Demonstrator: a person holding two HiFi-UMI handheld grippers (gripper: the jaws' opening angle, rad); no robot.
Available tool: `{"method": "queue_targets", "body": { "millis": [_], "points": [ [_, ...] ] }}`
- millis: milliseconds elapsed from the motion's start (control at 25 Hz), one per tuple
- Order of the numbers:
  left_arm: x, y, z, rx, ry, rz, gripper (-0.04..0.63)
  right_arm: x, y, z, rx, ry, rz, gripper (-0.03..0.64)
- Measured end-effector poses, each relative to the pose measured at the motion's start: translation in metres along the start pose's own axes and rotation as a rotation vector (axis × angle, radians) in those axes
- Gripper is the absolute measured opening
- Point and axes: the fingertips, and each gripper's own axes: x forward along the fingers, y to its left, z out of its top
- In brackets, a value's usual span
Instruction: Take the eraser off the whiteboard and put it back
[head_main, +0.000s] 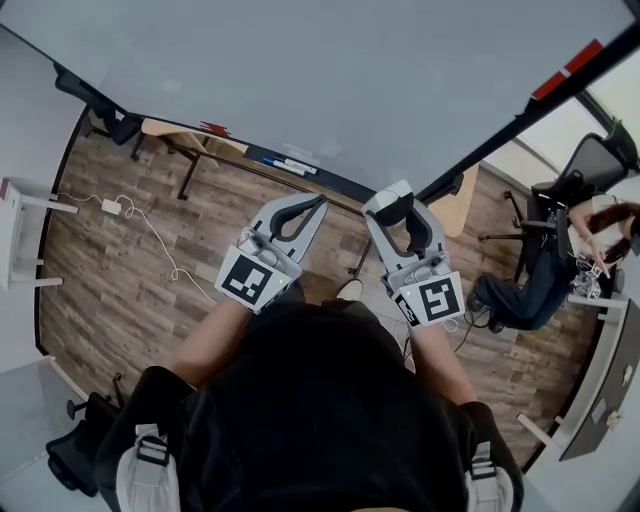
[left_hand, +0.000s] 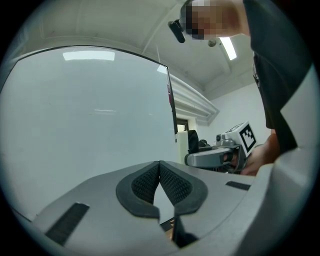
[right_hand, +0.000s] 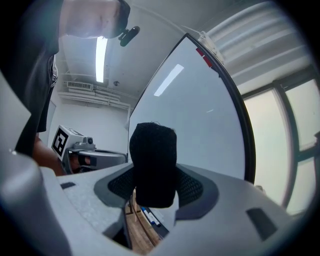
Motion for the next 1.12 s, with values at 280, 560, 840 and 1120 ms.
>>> {"method": "queue_targets", "body": {
  "millis": [280, 560, 840, 1120],
  "points": [
    [-0.014, 0.024, -0.007, 0.012, -0.007, -0.029, -0.005, 0.013, 0.009, -0.01, -0.005, 0.028, -0.073, 0.222],
    [-0.011, 0.059, -0.012, 0.019, -0.02, -0.124, -0.005, 0.04, 0.011, -0.014, -0.023, 0.041, -0.202, 0.222],
    [-0.007, 0.081, -0.027, 0.023, -0.01, -0.232, -0.005, 0.056, 0.014, -0.023, -0.022, 0.054, -0.33, 0.222],
    [0.003, 0.096, -0.044, 0.016, -0.029, -0.309, -0.005, 0.059, 0.01, -0.046, 0.003, 0.081, -0.467, 0.222]
  ]
}}
